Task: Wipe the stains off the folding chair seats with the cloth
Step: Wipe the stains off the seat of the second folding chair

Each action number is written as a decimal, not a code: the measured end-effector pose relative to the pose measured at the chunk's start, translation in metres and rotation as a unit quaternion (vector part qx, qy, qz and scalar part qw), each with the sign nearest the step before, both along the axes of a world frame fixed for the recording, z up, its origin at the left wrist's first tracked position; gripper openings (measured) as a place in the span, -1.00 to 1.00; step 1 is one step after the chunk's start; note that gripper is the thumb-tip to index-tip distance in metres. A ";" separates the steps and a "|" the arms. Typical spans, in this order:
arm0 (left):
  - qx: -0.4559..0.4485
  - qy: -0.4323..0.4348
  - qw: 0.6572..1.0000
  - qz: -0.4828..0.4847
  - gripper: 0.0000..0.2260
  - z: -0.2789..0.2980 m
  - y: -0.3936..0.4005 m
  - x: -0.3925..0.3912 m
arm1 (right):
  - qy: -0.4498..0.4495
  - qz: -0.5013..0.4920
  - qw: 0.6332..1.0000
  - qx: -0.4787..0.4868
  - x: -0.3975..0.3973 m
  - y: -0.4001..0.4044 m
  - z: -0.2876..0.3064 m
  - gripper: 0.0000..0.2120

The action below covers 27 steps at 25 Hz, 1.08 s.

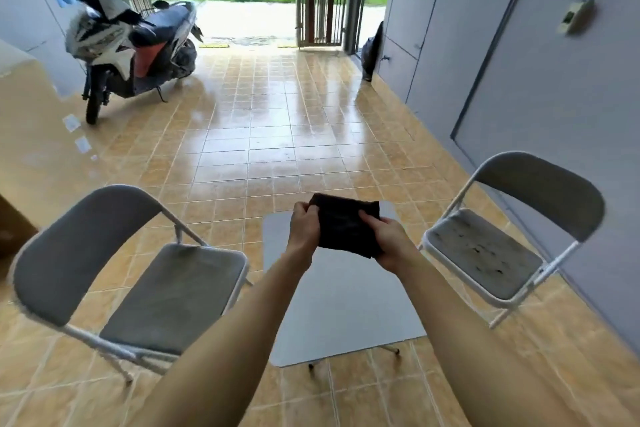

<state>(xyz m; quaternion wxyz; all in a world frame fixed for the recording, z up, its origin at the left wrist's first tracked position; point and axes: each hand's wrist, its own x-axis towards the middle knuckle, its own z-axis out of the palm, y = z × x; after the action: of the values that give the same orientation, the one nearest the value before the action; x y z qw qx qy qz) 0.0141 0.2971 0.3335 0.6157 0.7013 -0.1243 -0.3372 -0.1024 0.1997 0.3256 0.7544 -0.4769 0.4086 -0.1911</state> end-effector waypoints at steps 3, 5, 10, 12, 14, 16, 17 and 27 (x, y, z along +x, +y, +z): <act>-0.001 0.011 0.999 -0.033 -0.85 -0.005 -0.065 -0.078 | -0.022 -0.020 0.999 0.042 -0.095 -0.060 -0.003 -0.70; 0.002 0.018 0.998 -0.054 -0.85 -0.011 -0.104 -0.119 | -0.022 -0.027 0.997 0.066 -0.149 -0.094 -0.004 -0.77; 0.013 -0.032 0.991 -0.133 -0.77 -0.031 -0.202 -0.238 | 0.016 -0.112 0.993 0.035 -0.275 -0.175 -0.008 -0.75; 0.027 -0.081 0.984 -0.159 -0.73 -0.036 -0.228 -0.266 | 0.062 -0.142 0.987 -0.032 -0.300 -0.196 -0.014 -0.77; 0.046 -0.132 0.973 -0.183 -0.71 -0.048 -0.259 -0.288 | 0.138 -0.144 0.971 -0.132 -0.321 -0.223 -0.027 -0.70; 0.061 -0.178 0.959 -0.210 -0.73 -0.060 -0.290 -0.302 | 0.216 -0.126 0.939 -0.234 -0.337 -0.248 -0.040 -0.70; 0.064 -0.197 0.953 -0.219 -0.74 -0.067 -0.308 -0.306 | 0.244 -0.116 0.924 -0.269 -0.344 -0.264 -0.047 -0.72; 0.101 -0.217 0.941 -0.241 -0.76 -0.135 -0.482 -0.305 | 0.309 -0.069 0.902 -0.294 -0.345 -0.457 -0.102 -0.83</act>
<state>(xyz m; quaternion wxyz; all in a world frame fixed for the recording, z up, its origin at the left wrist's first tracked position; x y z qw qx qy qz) -0.2911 -0.1853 0.1986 0.4003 0.7648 -0.3854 -0.3260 -0.4471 -0.2573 0.2232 0.4005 -0.6828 0.5784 -0.1973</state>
